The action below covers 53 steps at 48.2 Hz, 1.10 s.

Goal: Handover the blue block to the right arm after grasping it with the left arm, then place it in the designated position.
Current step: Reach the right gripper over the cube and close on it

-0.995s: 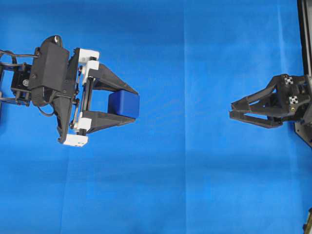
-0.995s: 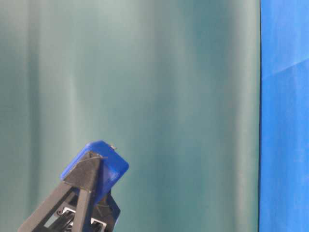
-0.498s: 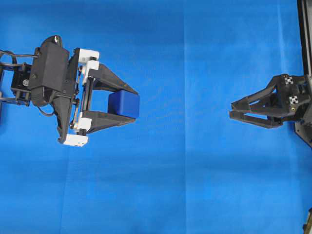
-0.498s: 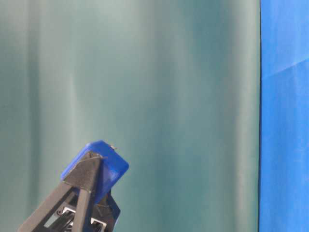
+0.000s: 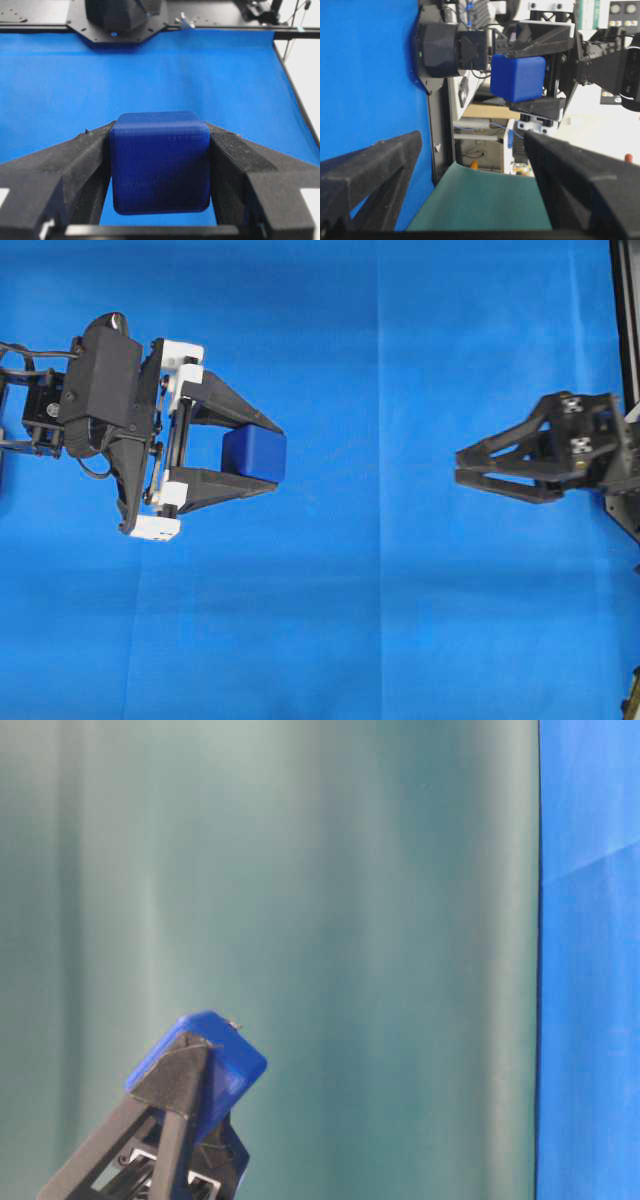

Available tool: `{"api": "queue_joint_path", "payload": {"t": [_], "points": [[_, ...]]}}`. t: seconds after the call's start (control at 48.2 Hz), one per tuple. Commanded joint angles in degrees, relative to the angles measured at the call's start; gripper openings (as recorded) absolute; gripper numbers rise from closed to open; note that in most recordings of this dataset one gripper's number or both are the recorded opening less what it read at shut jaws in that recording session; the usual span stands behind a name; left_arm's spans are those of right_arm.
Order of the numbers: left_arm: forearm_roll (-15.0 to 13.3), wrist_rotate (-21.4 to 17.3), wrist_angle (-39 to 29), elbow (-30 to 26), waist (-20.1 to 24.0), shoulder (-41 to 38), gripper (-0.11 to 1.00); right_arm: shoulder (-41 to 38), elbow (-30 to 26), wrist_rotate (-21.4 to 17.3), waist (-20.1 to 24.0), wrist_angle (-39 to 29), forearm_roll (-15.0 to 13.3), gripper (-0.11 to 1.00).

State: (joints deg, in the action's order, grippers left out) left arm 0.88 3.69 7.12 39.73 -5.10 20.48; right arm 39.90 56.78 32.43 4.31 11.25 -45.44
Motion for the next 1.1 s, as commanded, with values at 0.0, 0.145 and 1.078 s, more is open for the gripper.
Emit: {"api": "queue_joint_path", "payload": {"t": [0.0,0.145,1.078], "points": [[-0.1,0.1,0.5,-0.8,0.2,0.5,0.49,-2.9,-3.9,-0.1,-0.4,0.4,-0.1,0.97],[-0.1,0.1,0.5,-0.7,0.2,0.5,0.49,-8.4,-8.3,-0.1,-1.6,0.4,-0.1,0.97],[-0.1,1.1,0.2,-0.6,-0.2,0.6,0.49,-33.1,-33.2,0.0,-2.7,0.2,-0.2,0.97]]}}
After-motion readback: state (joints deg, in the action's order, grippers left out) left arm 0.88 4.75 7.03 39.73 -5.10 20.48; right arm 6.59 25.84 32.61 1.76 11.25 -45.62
